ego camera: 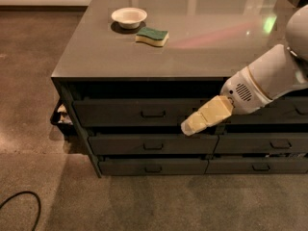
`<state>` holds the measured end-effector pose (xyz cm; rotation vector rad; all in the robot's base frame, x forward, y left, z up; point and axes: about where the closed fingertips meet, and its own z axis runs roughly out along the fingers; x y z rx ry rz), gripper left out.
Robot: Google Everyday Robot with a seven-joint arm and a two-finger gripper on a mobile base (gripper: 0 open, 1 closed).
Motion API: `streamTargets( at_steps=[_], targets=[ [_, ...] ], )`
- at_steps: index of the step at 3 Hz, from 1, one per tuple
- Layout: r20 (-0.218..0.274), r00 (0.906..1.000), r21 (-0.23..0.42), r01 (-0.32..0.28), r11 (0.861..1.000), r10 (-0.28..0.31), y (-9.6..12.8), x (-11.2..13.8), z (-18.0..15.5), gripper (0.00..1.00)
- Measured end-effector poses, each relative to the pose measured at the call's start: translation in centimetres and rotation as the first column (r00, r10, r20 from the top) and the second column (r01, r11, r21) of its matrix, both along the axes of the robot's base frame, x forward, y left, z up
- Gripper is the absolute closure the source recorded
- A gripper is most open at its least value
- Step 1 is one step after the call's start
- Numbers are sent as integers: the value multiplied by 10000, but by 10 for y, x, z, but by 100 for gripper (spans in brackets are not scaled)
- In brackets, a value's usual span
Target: Open top drawer
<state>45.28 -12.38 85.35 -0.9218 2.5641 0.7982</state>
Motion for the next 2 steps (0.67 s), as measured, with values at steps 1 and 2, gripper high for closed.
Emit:
streamTargets(
  at_steps=[1, 2],
  targets=[
    [0, 10000, 2, 0, 10000, 0, 0, 0, 0, 0],
    [73, 9998, 881, 173, 9960, -180, 11, 17, -16, 0]
  ],
)
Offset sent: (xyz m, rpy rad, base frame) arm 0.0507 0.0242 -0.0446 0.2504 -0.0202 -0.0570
